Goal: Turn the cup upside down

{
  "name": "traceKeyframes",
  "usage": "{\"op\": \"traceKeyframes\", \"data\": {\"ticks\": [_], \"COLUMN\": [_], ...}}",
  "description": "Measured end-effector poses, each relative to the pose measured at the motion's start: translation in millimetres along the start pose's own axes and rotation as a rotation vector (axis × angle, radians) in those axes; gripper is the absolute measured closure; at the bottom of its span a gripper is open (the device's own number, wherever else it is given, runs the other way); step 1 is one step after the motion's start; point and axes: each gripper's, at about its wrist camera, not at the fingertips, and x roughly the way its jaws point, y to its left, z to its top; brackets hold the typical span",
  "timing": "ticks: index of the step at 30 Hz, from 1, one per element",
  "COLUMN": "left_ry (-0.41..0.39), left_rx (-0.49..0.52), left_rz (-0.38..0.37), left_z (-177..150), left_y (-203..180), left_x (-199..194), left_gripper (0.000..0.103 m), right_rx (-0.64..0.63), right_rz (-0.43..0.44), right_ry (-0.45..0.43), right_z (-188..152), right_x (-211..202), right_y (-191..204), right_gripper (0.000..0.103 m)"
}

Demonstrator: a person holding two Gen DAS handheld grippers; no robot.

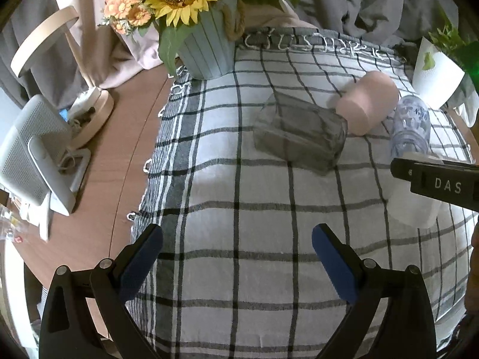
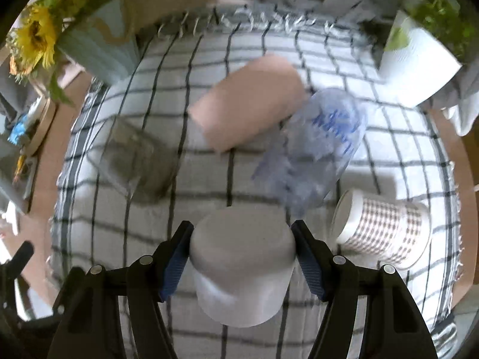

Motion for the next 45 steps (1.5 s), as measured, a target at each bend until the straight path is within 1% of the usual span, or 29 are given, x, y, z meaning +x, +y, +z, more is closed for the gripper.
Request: {"op": "traceKeyframes", "data": {"ticks": [1,4,6,9,11,13,17,21,32,36,37,39,40,41,45], "left_ry": [0.006,0.025,0.029,0.042,0.045,0.044,0.052,0.038,0.026,0.023,0.022,0.015,0.013,0.009,0.006], "left_rx": [0.002,0.013,0.024,0.022,0.028,0.036,0.037,0.044,0.077,0.079,0.077,0.071,0.068,0.062,0.031], "left_rz": [0.001,0.007,0.007,-0.005,0.004,0.011,-0.009,0.001,-0.016,-0.009,-0.007,-0.006,-0.004,0.001,0.009], "left_z": [-2,-8,-13,-18,-21,-24,-26,-26,-25,-24,-24,-24,-23,-23,-24], "left_y": [-1,-3,-4,-3,-3,-4,-3,-1,0,-1,-1,-1,0,0,2], "left_x": [1,5,5,6,7,7,8,6,7,6,6,2,2,0,-6], "left_gripper": [0.002,0.002,0.002,0.002,0.002,0.002,0.002,0.002,0.002,0.002,0.002,0.002,0.002,0.002,0.002], "right_rx": [0.004,0.017,0.023,0.035,0.048,0.052,0.040,0.044,0.069,0.064,0.066,0.065,0.069,0.071,0.067], "right_rz": [0.006,0.014,0.020,0.028,0.034,0.035,0.016,0.011,-0.008,-0.016,-0.015,-0.001,0.009,0.013,0.030], "right_ry": [-0.018,-0.007,-0.032,-0.023,-0.008,-0.018,-0.023,-0.024,-0.032,-0.028,-0.026,-0.019,-0.016,-0.019,-0.050], "right_z": [-3,-11,-17,-29,-40,-47,-49,-50,-51,-51,-51,-51,-51,-51,-50], "right_x": [1,10,11,9,10,9,9,10,10,11,11,12,11,11,3], "right_y": [0,-4,4,2,0,-1,3,4,5,7,7,7,6,6,5], "right_gripper": [0.036,0.036,0.036,0.036,0.036,0.036,0.036,0.036,0.036,0.036,0.035,0.028,0.022,0.020,0.019]}}
